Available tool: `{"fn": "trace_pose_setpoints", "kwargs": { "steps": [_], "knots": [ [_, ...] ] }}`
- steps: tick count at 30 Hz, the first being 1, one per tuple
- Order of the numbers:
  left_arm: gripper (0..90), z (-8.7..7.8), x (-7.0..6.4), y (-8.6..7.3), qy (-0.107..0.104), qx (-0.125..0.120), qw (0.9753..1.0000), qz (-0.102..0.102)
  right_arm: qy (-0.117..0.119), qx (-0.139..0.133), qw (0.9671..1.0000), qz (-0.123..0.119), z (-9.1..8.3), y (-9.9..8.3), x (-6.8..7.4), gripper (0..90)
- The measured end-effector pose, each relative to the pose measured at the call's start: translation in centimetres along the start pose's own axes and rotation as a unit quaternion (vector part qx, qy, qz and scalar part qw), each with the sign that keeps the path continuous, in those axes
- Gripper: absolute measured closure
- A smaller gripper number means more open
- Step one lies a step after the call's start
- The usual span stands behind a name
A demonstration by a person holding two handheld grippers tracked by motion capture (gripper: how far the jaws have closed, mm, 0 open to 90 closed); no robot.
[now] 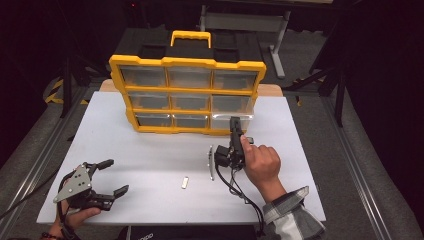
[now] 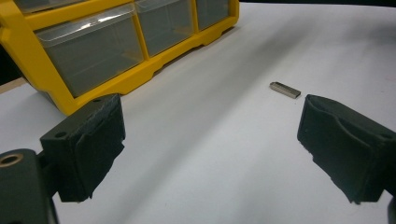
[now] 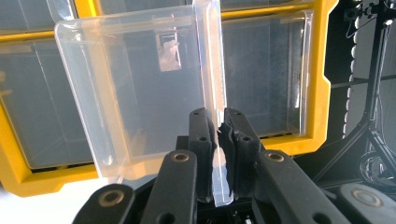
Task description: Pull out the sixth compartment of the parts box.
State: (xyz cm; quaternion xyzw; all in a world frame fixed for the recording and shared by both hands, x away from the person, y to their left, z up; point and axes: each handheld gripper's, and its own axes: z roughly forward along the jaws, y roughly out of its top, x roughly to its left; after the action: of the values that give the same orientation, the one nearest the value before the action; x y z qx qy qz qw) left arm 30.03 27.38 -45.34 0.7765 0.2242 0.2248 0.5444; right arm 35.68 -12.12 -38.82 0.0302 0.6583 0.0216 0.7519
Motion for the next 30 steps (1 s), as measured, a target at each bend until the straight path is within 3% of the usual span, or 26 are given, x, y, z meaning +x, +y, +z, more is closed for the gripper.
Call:
{"fn": "trace_pose_setpoints", "kwargs": {
  "steps": [19, 30],
  "knots": [
    [8.7, 0.05, -0.04, 0.01, -0.001, 0.000, 1.0000, -0.002, 0.001, -0.006, 1.0000, 0.001, -0.48, 0.10, 0.12, 81.7],
    [8.7, 0.05, 0.00, -0.02, -0.001, 0.002, 1.0000, 0.000, 0.010, -0.010, 0.9998, 0.017, -0.63, -0.12, -0.07, 79.7]
  ]
}}
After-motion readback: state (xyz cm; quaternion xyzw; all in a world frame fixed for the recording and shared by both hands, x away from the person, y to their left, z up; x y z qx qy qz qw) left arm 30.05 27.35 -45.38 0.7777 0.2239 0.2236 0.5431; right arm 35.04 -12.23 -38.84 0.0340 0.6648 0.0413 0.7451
